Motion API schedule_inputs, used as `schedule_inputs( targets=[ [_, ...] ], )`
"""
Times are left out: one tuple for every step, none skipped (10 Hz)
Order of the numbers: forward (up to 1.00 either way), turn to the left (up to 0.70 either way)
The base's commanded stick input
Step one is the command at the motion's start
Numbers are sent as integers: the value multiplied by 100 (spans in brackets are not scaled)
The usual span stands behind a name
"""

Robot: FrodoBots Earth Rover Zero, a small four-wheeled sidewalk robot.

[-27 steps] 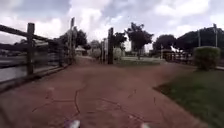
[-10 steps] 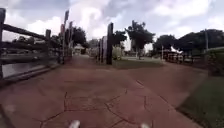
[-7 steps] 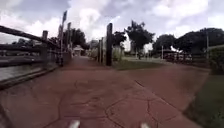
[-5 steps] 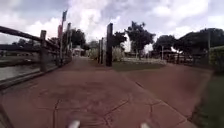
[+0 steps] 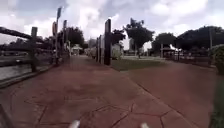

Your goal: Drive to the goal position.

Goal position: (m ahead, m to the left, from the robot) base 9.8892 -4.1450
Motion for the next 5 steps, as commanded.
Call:
schedule_inputs(
  targets=[
    [50,-47],
    [50,-47],
    [50,-47],
    [50,-47],
    [50,-47]
  ],
)
